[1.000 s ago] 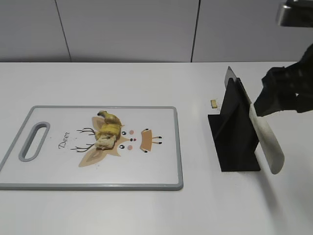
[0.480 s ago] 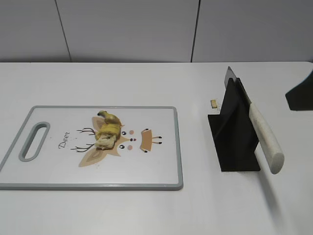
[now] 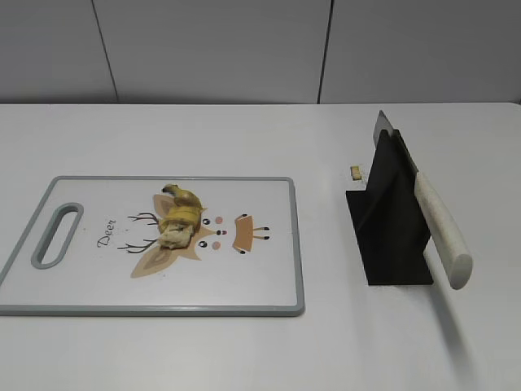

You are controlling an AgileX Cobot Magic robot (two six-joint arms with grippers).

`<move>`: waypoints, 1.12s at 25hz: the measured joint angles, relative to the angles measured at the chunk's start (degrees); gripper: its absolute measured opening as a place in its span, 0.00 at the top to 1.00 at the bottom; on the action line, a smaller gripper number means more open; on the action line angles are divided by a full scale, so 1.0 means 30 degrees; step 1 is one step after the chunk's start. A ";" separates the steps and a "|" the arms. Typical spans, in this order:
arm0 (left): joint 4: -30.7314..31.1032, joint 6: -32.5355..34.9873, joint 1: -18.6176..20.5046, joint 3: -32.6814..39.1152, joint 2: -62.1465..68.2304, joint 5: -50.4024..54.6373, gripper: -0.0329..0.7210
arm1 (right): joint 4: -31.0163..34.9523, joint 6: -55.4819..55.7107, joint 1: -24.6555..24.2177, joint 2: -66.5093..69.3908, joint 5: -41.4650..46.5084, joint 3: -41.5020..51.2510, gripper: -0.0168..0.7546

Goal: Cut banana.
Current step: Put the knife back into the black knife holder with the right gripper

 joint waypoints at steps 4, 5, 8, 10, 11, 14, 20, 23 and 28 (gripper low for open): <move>0.0000 0.0000 0.0000 0.0000 0.0000 0.0000 0.23 | 0.0000 -0.0102 0.0000 -0.2534 0.0809 0.1126 0.22; 0.0000 0.0000 0.0000 0.0000 0.0000 0.0000 0.23 | 0.0000 -0.0102 0.0000 -0.3163 0.1133 0.1282 0.22; 0.0000 0.0000 0.0000 0.0000 0.0000 0.0000 0.23 | 0.0000 -0.0148 0.0000 -0.4883 0.2066 0.1738 0.22; 0.0000 0.0000 0.0000 0.0000 0.0000 0.0000 0.23 | 0.0000 -0.0349 0.0000 -0.5928 0.2532 0.2280 0.22; 0.0000 0.0000 0.0000 0.0000 0.0000 0.0000 0.23 | -0.0017 -0.0416 0.0000 -0.6456 0.2794 0.2451 0.22; 0.0000 0.0000 0.0000 0.0000 0.0000 0.0000 0.25 | -0.0017 -0.0477 0.0000 -0.7909 0.2949 0.2469 0.22; 0.0000 0.0000 0.0000 0.0000 0.0000 -0.0017 0.25 | 0.0001 -0.0518 0.0000 -1.0734 0.2974 0.2469 0.22; 0.0000 0.0000 0.0000 0.0000 0.0000 -0.0017 0.25 | 0.0001 -0.0554 0.0000 -1.2168 0.2974 0.2469 0.22; 0.0000 0.0000 0.0000 0.0000 0.0000 -0.0017 0.25 | 0.0019 -0.0554 -0.0047 -1.3323 0.3065 0.2469 0.22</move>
